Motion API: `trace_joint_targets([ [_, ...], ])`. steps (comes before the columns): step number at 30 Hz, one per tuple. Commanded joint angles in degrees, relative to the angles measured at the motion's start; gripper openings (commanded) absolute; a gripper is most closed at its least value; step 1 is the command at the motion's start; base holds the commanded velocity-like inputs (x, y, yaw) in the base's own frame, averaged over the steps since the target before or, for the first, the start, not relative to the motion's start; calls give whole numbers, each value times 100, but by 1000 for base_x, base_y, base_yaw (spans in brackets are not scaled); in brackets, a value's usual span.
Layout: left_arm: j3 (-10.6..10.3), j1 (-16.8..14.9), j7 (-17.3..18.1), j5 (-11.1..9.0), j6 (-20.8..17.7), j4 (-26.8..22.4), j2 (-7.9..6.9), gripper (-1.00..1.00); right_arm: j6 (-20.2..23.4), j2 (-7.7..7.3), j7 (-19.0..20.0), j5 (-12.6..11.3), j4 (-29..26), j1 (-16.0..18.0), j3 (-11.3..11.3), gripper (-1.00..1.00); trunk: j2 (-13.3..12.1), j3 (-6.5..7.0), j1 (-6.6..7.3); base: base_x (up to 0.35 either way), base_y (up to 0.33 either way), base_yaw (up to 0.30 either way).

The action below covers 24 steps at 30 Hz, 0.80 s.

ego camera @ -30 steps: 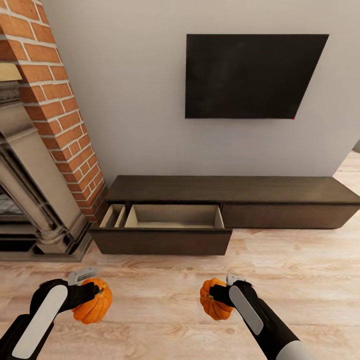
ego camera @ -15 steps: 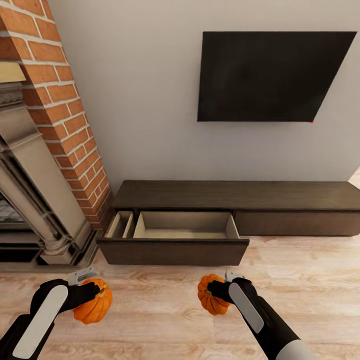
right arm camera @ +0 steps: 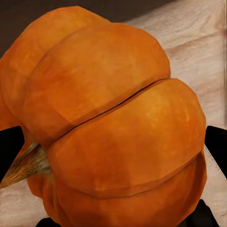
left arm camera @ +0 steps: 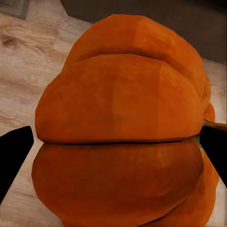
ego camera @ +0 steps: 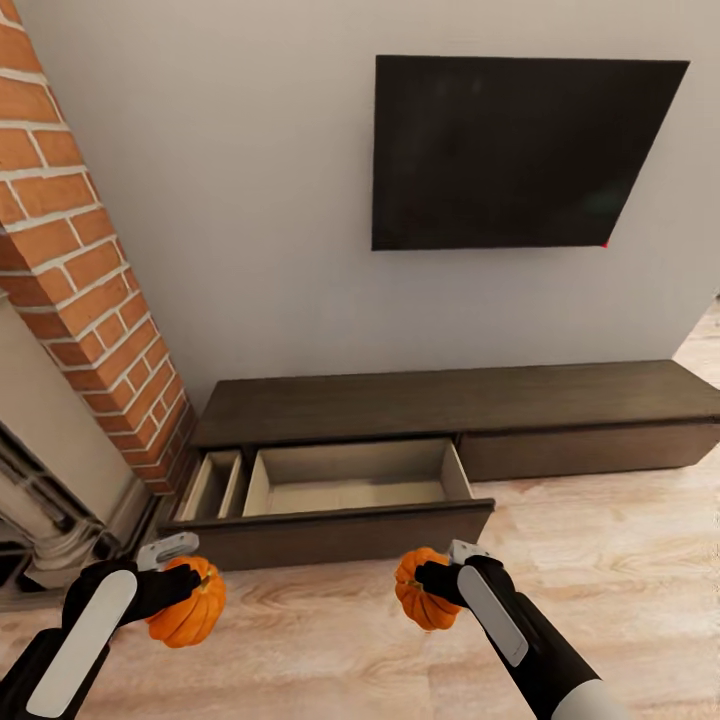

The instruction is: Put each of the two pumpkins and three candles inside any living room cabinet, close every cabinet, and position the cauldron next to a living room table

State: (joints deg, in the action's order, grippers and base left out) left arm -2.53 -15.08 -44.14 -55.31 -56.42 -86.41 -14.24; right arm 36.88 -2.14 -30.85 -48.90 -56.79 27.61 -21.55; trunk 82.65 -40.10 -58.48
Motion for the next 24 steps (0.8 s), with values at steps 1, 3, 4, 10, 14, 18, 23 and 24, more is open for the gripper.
trace_joint_targets([
  [1,-9,-4,-60,-48,-3,-9,-3,-100,-5,-6,-61,-60,-7,6,-22,-100,3,-5,-3,328,4,-259],
  [3,-10,-4,-58,-49,-2,-13,-1,-100,-5,-6,-56,-62,-9,4,-23,-100,3,-5,-3,328,2,-235],
  [4,-10,-4,-56,-50,-1,-14,-1,-100,-5,-6,-55,-64,-12,4,-23,-100,3,-5,-3,329,1,-135],
  [10,-4,-16,-51,-58,7,-116,12,-100,8,-12,347,-67,-122,6,-38,-100,3,-5,-3,323,0,-36],
  [14,-1,-21,-47,-68,11,-199,123,-100,73,-26,1013,-67,-1000,0,-55,-100,3,-5,-3,264,0,-2],
  [18,29,-27,605,-210,9,-216,144,-100,89,-32,1137,-67,-1550,0,-59,-100,3,-5,-3,205,0,0],
  [23,147,-23,1411,-303,10,-198,119,-100,82,-25,1150,-67,-1581,-1,-60,-100,3,-5,-3,197,0,0],
  [24,181,-22,1478,-308,13,-192,124,-100,78,-20,1151,-67,-1563,-1,-60,-100,3,-5,-3,239,0,0],
])
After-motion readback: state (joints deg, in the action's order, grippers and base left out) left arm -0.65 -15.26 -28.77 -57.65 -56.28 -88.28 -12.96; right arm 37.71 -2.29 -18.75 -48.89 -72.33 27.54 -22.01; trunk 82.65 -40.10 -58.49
